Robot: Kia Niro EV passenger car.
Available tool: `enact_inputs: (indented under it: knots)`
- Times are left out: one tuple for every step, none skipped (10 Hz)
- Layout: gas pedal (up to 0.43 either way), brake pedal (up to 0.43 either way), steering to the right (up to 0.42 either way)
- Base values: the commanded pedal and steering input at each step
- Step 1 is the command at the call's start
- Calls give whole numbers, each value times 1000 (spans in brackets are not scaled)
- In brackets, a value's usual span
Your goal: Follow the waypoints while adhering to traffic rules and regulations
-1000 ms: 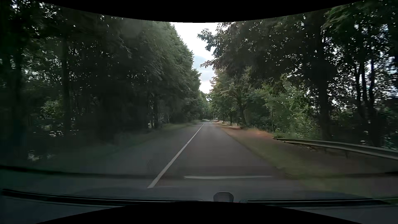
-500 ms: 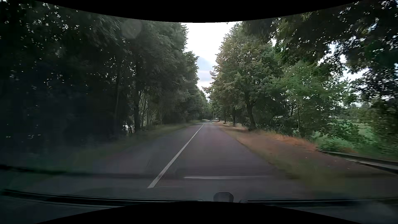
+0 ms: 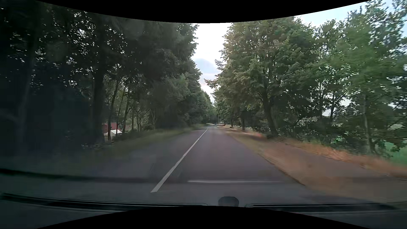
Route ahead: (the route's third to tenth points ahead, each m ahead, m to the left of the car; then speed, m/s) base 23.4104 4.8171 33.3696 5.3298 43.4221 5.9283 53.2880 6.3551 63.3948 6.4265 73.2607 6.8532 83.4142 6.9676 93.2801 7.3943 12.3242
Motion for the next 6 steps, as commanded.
enact_inputs:
  knots:
    - [118,0,-2]
    - [118,0,-1]
    - [118,0,-1]
    - [118,0,-1]
    - [118,0,-2]
    - [118,0,-2]
